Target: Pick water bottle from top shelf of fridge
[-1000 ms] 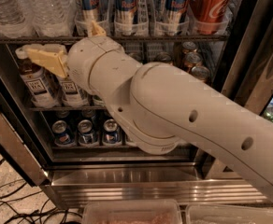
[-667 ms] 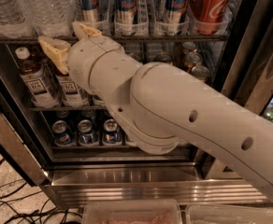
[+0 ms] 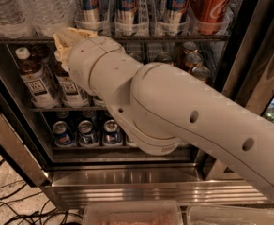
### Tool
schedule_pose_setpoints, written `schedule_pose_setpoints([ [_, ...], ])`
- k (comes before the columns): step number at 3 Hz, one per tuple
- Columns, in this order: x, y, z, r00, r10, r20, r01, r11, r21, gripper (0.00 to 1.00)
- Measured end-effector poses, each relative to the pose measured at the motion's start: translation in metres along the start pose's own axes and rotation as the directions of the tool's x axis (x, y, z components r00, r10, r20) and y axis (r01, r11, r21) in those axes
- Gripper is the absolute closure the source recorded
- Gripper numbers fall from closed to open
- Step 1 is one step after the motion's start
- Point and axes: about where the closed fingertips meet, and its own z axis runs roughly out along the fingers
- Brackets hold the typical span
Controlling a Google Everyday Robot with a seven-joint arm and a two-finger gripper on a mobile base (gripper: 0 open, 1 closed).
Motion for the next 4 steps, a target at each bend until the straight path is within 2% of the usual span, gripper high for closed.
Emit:
schedule_pose_setpoints([
  [1,0.0000,0.0000,0.0000,1.000,0.000,0.000,0.000,1.0000,0.000,0.44],
  [2,0.0000,0.0000,0.0000,1.000,0.000,0.000,0.000,1.0000,0.000,0.33],
  [3,-0.0012,0.0014,0.0011,1.000,-0.005,0.000,0.005,1.0000,-0.003,0.40],
  [4,-0.0041,-0.0002,0.0074,1.000,-0.011,0.000,0.011,0.9998,-0.014,0.39],
])
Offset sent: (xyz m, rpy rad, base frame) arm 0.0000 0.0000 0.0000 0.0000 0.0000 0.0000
